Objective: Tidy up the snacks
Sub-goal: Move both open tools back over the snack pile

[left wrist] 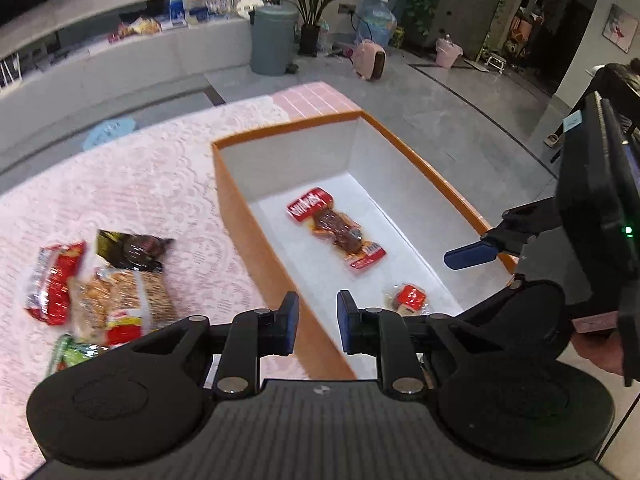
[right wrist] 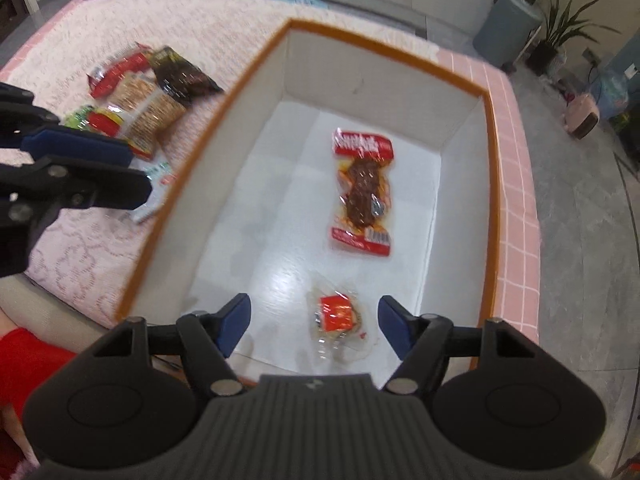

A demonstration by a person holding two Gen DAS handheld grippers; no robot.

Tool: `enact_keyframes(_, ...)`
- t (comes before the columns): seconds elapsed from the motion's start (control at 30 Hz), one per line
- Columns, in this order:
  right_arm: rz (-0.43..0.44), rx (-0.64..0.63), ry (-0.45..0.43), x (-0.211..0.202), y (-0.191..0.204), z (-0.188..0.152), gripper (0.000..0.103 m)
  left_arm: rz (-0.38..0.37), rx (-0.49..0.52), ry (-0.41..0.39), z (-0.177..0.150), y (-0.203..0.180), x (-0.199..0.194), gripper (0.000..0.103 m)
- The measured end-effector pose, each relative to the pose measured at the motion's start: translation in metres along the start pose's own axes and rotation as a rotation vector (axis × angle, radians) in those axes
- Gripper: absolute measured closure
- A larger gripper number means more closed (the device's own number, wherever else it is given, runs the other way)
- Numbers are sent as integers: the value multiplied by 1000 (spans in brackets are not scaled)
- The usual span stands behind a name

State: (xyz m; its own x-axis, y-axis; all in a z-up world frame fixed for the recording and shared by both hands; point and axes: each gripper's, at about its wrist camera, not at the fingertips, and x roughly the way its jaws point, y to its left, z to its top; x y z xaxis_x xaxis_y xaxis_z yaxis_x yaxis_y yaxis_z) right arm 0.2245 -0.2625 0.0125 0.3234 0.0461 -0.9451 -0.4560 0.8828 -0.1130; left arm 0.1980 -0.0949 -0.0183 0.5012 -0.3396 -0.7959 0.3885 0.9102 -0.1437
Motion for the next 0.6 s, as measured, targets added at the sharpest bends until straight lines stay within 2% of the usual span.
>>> enact_keyframes(0.1,5,4,-55,-13,13,0,31,22,3,-24,-7,8,-13,80)
enact_keyframes(0.3,71,90,-190,-32,35,4,31,95,-31,-56,-26,35,-31,79)
enact_keyframes(0.43,102,137,-229,-33,56,10,31,133,-60,-69,-37,58,-42,79)
enact_keyframes(0.6,142,118,-273,-30,91,18,31,163,-100,-67,-45,85,-49,77)
